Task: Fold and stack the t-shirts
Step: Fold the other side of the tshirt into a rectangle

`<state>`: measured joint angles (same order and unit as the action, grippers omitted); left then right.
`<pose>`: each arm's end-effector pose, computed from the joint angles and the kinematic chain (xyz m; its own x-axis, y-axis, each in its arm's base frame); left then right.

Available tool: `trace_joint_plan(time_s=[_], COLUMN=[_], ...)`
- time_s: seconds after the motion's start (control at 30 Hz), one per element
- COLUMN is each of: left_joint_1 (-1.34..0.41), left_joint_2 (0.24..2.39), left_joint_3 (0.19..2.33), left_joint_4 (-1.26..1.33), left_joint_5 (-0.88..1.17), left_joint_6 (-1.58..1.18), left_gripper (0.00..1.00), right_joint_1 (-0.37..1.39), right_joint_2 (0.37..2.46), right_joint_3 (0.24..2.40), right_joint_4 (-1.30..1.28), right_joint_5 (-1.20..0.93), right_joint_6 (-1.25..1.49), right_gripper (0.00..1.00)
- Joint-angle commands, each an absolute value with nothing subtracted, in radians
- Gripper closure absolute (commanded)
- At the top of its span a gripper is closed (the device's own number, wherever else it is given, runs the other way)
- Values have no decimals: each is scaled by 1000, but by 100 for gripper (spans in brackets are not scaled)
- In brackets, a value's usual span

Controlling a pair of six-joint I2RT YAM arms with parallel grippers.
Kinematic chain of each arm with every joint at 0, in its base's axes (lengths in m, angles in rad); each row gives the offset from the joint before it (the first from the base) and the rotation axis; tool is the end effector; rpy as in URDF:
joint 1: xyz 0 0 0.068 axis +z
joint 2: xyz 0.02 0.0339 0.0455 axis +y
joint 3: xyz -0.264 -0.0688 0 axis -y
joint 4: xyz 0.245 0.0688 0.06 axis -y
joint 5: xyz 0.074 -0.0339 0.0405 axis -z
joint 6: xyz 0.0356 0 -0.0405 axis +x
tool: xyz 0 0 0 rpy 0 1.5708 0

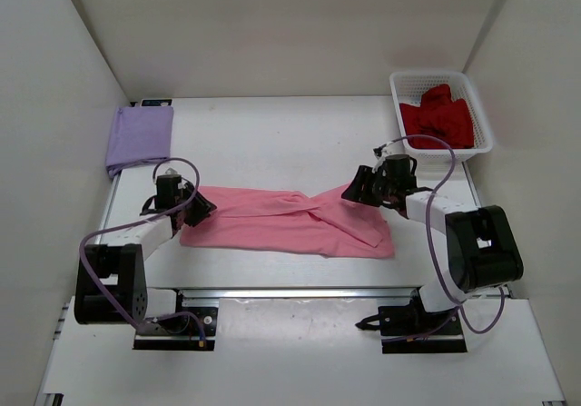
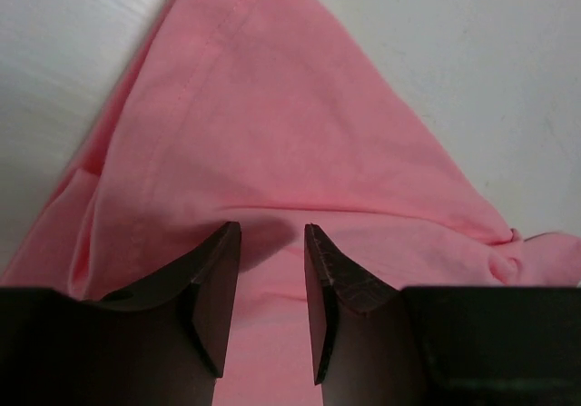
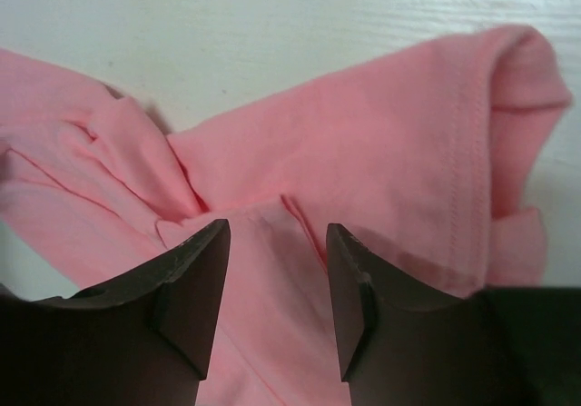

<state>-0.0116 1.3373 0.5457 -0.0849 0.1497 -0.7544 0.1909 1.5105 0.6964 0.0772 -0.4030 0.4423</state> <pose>0.2436 -0.0081 0.1543 -0.6332 -0.6699 -0.3877 -0.4484 0.7258 -0.5217 0.2870 0.0697 0.1683 -0.7931 0.2478 -0.5565 -0.1331 0.8210 0.5552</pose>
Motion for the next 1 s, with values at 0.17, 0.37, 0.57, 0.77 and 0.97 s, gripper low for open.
trace_joint_plan(time_s=[0.17,0.37,0.57,0.77,0.97], left_joint_1=[45,23,28,15,21], left_joint_2=[1307,1296,1298,1302,1290], left_joint_3=[485,518,508,503,515], left_joint_4=[-54,-55,-29,-25,-23], left_joint_5=[216,195,213,212,212], left_joint_6=[-772,-773,-776,-782,-782], left_gripper=[55,55,55,55,56], right_joint_1=[186,224,215,207,265], right_joint_2=[1617,1672,1631,1560,1439], right_joint_3=[759,776,710,658,614], right_joint_4=[227,250,308,276,138], right_joint_5=[-500,-537,-587,-621,-598], right_joint_6=[452,448,498,505,480], right_gripper=[54,55,72,100,100])
